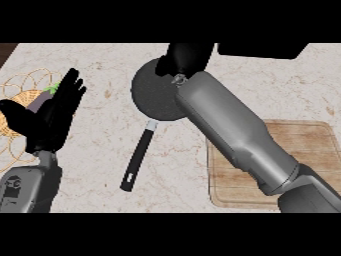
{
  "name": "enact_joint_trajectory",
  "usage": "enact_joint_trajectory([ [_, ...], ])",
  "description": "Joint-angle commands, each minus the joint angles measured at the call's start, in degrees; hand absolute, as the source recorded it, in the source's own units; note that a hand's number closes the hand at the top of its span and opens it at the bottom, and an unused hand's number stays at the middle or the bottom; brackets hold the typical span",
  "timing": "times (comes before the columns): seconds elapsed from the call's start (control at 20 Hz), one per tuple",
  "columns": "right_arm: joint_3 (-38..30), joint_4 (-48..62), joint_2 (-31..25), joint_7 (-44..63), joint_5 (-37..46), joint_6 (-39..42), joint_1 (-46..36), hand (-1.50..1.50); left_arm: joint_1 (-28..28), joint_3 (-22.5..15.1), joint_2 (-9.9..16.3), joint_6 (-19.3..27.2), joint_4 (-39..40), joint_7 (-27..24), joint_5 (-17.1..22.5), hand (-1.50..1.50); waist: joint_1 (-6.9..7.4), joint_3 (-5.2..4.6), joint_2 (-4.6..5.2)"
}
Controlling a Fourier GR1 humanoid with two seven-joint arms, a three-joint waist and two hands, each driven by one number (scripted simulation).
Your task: Pick the lemon from the cutting board and place it in the pan
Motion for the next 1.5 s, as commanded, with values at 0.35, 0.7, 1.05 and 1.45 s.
enact_joint_trajectory([
  [0.35,-4.9,10.5,0.5,5.1,-7.7,-16.8,6.3,-1.50,1.4,-0.1,-0.4,0.6,-3.2,1.0,0.1,0.00,0.01,0.09,-0.02],
  [0.7,-3.2,12.1,0.5,-3.6,-17.3,-22.8,9.0,-1.50,0.8,-0.9,-0.6,0.7,-2.5,2.4,-0.7,0.00,0.07,0.10,-0.06],
  [1.05,-4.4,4.3,0.5,-7.2,-18.2,-38.6,10.5,-1.50,0.0,0.7,-0.2,1.8,-1.9,2.1,-0.7,0.00,-2.42,0.15,-0.81],
  [1.45,-3.0,-17.5,0.5,-14.6,-23.5,-47.5,26.8,-1.50,6.2,2.7,0.5,1.2,-3.7,-0.4,0.1,0.00,-5.64,0.14,-1.88],
])
